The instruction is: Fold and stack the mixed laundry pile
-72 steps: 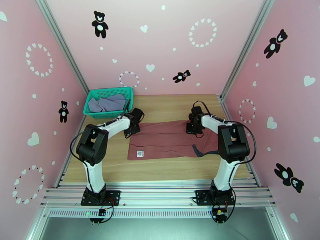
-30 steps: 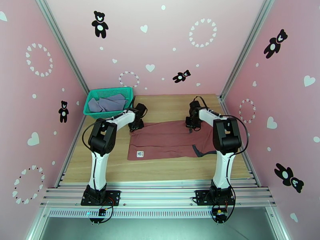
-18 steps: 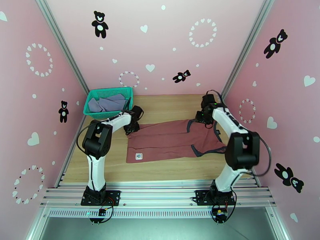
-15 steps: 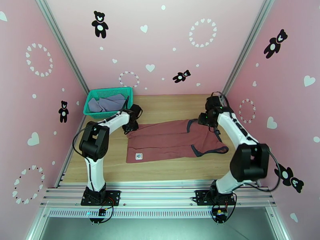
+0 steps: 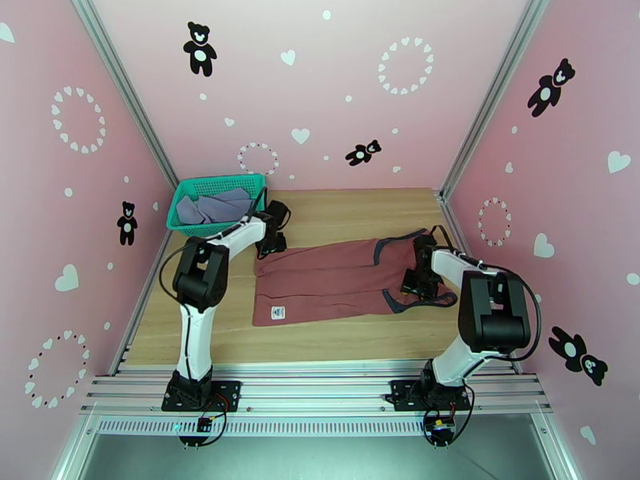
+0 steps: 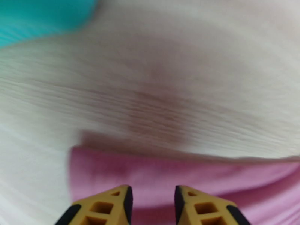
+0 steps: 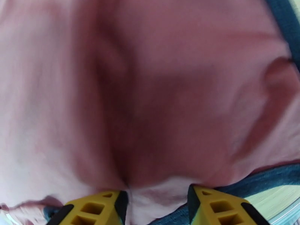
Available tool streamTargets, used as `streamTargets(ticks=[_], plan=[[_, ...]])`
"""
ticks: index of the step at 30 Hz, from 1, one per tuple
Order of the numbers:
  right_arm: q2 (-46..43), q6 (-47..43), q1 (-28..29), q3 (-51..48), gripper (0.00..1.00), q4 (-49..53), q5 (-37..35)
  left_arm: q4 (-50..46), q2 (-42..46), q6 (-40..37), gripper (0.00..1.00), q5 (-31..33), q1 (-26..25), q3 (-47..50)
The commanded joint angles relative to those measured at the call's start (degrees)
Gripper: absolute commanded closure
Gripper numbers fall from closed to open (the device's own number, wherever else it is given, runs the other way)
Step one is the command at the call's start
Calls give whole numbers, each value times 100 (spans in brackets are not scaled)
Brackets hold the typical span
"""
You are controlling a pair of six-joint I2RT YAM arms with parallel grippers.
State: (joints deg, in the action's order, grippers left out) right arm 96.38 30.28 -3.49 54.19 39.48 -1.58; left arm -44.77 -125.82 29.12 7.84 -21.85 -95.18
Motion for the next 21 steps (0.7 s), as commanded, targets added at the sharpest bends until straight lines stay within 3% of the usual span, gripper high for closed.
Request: streamTargets(ticks=[1, 8, 21], plan=[[372, 169, -99, -75, 51, -347, -259, 143, -238, -5, 62, -263, 1, 280], [1063, -6, -97, 847, 51, -226, -40, 183, -127, 103, 63, 19, 55, 1004], [3976, -1504, 313, 5697, 50, 1708, 215, 170, 553, 744, 63, -33, 111, 2109]])
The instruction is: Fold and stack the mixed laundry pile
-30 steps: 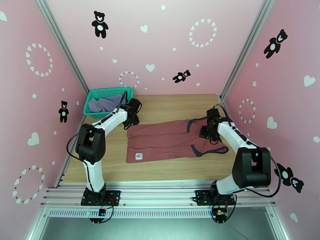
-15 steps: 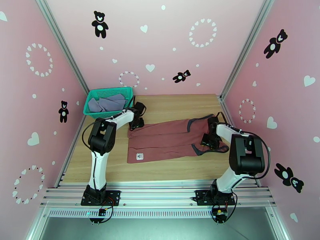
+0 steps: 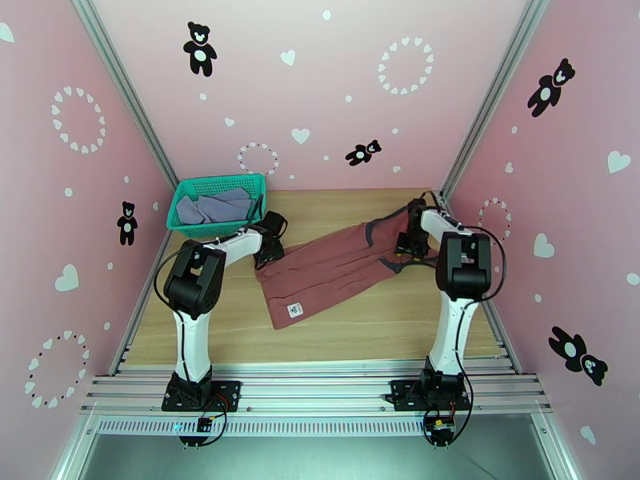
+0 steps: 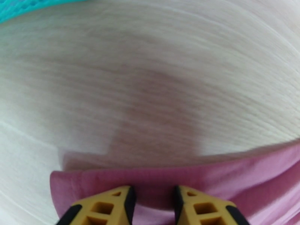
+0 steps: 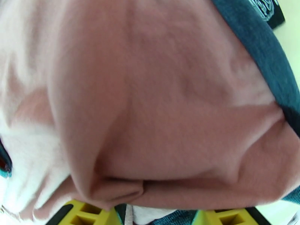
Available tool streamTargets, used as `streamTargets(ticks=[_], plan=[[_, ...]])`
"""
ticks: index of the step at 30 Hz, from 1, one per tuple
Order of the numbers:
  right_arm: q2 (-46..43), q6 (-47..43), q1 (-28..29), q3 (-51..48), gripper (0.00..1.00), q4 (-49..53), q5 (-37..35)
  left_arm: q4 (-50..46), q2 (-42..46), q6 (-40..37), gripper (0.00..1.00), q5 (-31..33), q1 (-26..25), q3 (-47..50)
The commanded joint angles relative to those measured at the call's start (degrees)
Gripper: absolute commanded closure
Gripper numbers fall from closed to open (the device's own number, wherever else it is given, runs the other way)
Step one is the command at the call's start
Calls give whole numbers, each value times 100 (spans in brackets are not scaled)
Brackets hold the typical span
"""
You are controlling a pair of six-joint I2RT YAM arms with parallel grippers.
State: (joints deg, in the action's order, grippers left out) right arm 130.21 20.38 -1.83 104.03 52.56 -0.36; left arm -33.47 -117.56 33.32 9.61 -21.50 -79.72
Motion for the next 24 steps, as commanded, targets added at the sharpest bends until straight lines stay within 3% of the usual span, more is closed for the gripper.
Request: streamTargets(ticks=[1, 6, 12, 18, 24], plan=[[762, -619, 175, 1034, 49, 485, 145, -944, -217, 376, 63, -264, 63, 650], [1638, -1054, 384, 2681, 48, 847, 631, -857, 117, 654, 63, -426, -196, 1174], [2337, -1174, 481, 3912, 43, 995, 750, -832, 400, 1070, 63, -431, -594, 1722], [2020, -1159, 412, 3811, 42, 1204, 524, -1522, 722, 969, 62, 429, -552, 1378], [485, -1124, 369, 2510, 37, 856, 163, -2335, 896, 573, 61, 1336, -340, 101]])
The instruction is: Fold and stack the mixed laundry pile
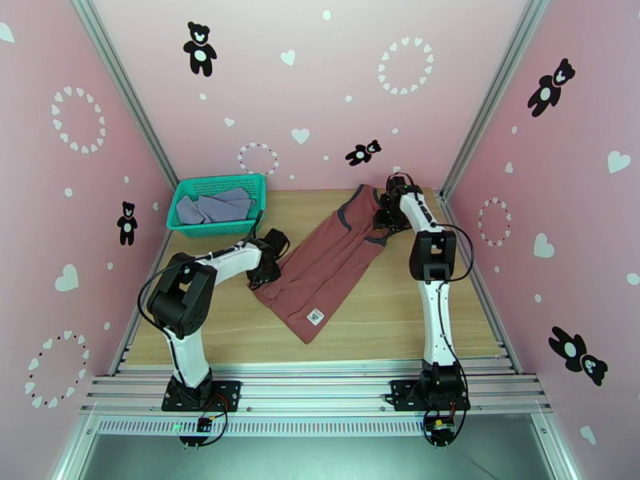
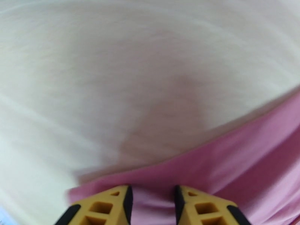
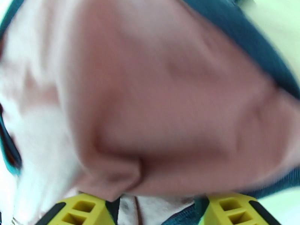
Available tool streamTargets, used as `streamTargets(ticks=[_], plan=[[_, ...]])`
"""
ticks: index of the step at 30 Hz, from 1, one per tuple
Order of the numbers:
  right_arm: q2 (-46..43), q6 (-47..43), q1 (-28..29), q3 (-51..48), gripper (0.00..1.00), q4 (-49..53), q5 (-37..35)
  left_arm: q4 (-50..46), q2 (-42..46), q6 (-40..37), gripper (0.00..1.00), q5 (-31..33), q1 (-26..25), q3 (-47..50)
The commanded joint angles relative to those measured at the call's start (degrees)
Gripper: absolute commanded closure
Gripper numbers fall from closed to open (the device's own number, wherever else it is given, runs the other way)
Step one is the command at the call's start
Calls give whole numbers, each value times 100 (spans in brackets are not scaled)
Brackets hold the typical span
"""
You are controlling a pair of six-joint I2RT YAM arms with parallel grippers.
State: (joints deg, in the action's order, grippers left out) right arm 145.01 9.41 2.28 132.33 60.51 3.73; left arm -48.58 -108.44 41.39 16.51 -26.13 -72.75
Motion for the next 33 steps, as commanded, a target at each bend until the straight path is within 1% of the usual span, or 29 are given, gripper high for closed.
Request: streamTargets(ticks=[1, 4, 7, 8, 9, 10, 12, 14, 16, 18, 21, 25, 29, 33], plan=[[-1222, -40, -38, -439, 34, 56, -278, -929, 13, -297, 60, 751, 164, -787], [-1957, -75, -32, -799, 28, 105, -326, -1149, 206, -457, 54, 966, 239, -1179], [-2794, -50, 44, -1455, 27, 57, -338, -1183, 557, -462, 46, 940, 274, -1037], [-3097, -28, 91, -1769, 27, -2, -329, -1103, 704, -427, 44, 774, 306, -823], [-3420, 10, 170, -2092, 26, -65, -316, -931, 863, -390, 43, 464, 358, -532], [-3676, 33, 238, -2377, 26, -141, -289, -712, 1017, -344, 42, 113, 431, -219], [-4199, 82, 463, -3028, 26, -285, -230, -75, 1329, -168, 42, -797, 621, 560], [-4629, 132, 721, -3551, 25, -382, -254, 480, 1470, 49, 42, -1442, 752, 1114], [-4949, 173, 1050, -3967, 24, -441, -337, 870, 1485, 202, 42, -1808, 802, 1398], [-5203, 258, 1422, -4333, 24, -491, -503, 1064, 1395, 294, 42, -1977, 807, 1461], [-5441, 411, 1974, -4760, 24, -590, -722, 1233, 1332, 417, 42, -2023, 802, 1491], [-5578, 653, 2610, -5255, 24, -764, -916, 1254, 1319, 430, 42, -1837, 802, 1509], [-5500, 908, 3107, -5672, 24, -990, -968, 1254, 1172, 392, 43, -1756, 802, 1591], [-5372, 1086, 3620, -5803, 25, -1033, -979, 1342, 1007, 387, 43, -1746, 802, 1762]])
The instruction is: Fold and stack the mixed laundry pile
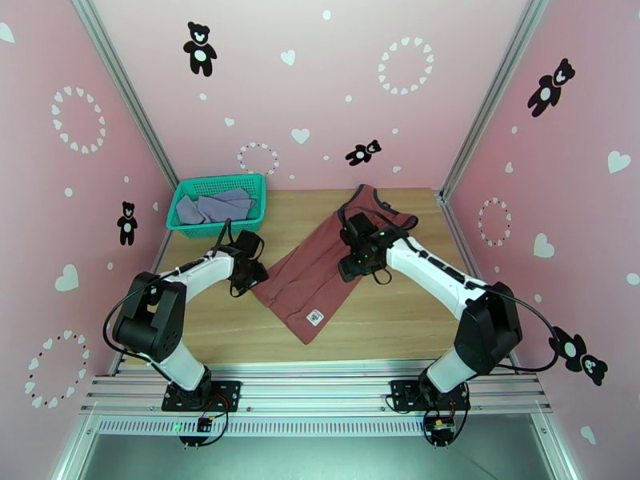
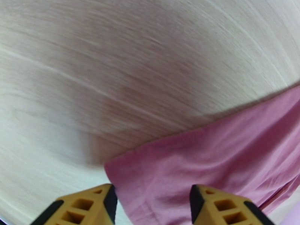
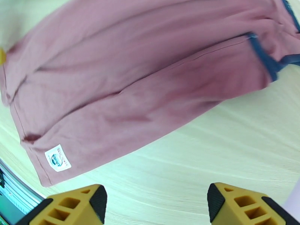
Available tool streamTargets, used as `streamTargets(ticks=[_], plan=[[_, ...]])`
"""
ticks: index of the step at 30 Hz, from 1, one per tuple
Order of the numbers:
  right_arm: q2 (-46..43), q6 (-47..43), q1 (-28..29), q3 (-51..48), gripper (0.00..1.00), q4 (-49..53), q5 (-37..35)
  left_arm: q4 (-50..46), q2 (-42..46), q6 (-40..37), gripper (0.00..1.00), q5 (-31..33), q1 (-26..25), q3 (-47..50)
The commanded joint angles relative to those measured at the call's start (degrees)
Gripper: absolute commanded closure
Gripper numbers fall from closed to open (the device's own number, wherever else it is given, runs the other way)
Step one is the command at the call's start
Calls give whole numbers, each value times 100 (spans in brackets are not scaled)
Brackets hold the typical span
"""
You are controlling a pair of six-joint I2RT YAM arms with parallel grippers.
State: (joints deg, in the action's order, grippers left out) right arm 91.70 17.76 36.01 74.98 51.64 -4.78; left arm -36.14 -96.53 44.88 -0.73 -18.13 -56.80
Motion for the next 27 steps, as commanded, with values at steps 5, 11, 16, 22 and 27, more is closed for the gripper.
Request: streamTargets(ticks=[5, 11, 16, 22, 27], plan=[[76, 370, 971, -11, 25, -145, -59, 81, -265, -19, 43, 38, 3, 274], [337, 509, 1882, -71, 25, -333, 67, 55, -520, -134, 47, 222, 11, 207], [825, 560, 2499, -27, 25, -519, 109, 499, -946, -139, 75, -35, 11, 169], [1260, 658, 3112, -62, 25, -892, 113, 645, -1040, -124, 100, -229, 11, 116], [1524, 755, 3393, -56, 26, -1050, 205, 643, -1035, -164, 100, -291, 11, 72]])
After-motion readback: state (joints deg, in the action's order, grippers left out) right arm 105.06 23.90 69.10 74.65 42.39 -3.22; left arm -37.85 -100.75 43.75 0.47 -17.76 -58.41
